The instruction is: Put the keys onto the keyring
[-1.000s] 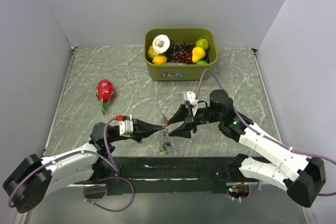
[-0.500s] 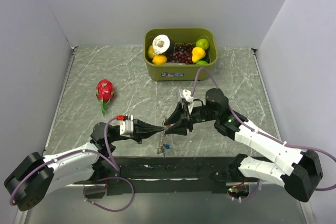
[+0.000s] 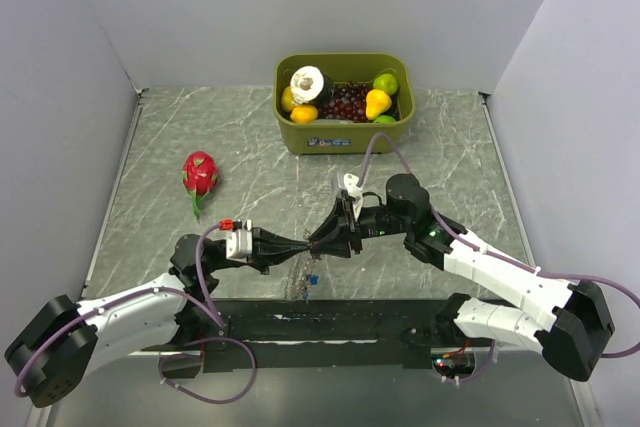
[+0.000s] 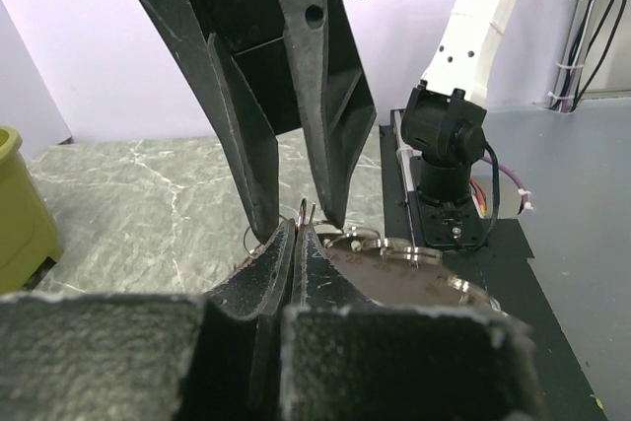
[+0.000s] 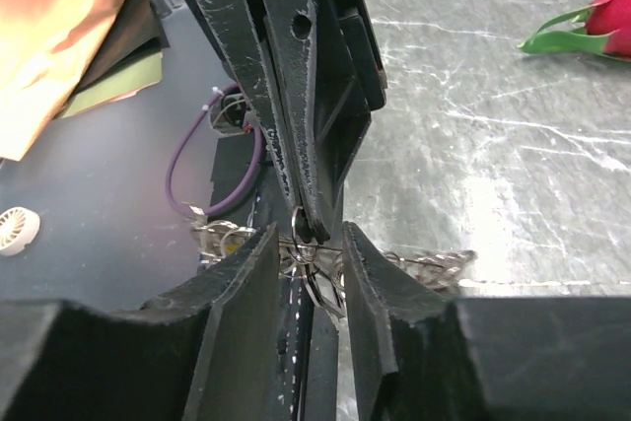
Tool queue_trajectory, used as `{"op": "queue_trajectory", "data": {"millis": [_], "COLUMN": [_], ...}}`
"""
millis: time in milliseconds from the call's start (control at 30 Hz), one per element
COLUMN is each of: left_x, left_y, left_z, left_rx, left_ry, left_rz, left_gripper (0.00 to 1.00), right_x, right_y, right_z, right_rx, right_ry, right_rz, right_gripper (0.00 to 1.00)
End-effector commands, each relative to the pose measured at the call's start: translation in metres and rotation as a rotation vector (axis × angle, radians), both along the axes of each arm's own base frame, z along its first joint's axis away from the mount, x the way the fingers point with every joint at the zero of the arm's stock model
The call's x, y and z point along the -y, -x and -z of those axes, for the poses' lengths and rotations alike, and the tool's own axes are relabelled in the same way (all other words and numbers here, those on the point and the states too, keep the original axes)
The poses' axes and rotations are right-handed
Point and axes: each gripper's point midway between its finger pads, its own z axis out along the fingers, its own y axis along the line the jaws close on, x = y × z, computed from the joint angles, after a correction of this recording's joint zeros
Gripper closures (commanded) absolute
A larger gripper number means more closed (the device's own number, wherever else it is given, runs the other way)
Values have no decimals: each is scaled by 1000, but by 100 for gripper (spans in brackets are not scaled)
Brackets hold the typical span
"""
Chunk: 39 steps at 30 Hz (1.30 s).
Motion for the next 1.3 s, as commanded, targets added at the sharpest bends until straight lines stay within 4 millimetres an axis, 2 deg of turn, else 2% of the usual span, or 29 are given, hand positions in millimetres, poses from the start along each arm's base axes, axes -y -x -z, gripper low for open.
{"op": "queue_trajectory", "data": {"millis": [0,67,167,200,367,400,500,533,633,667,733,767,800,867,1000,1267], "left_x": [-5,-5,-4,-4,-4,-1,4,7,8,8,6,5,5,4,7,15], "left_y": [8,8,9,9,7,5,-4,-10,-18,-20,-24,-28,-30,-32,-35,-45], "left_z": [-43,-43,-43,-42,-42,-32,-31,-23,-15,-13,-7,-5,-12,2,5,13], "left_rx": [122,120,123,119,125,91,89,38,23,9,-27,-37,-15,-54,-60,-92], "left_ry": [110,110,109,104,73,27,-43,-106,-223,-252,-327,-351,-360,-436,-495,-547], "left_rz": [12,17,21,20,11,13,-6,-19,-38,-52,-64,-83,-91,-89,-68,-61], "left_gripper": [99,99,99,99,99,99,99,99,86,77,67,58,54,47,45,51], "right_x": [-3,-4,-7,-7,-7,-6,-2,1,3,5,5,9,9,12,16,19], "right_y": [-5,-6,-9,-10,-15,-16,-20,-18,-21,-21,-21,-20,-22,-20,-20,-21], "right_z": [-6,-7,-8,-8,-4,-2,3,5,7,13,15,22,20,27,30,32], "right_rx": [19,11,-8,-16,-12,6,31,19,44,39,37,28,33,27,33,53], "right_ry": [-23,-25,-26,-22,15,26,78,108,153,182,209,243,252,286,317,320], "right_rz": [38,43,53,55,77,79,89,86,82,78,71,71,73,65,58,68], "right_gripper": [64,67,90,100,100,100,100,100,100,100,100,100,100,100,100,100]}}
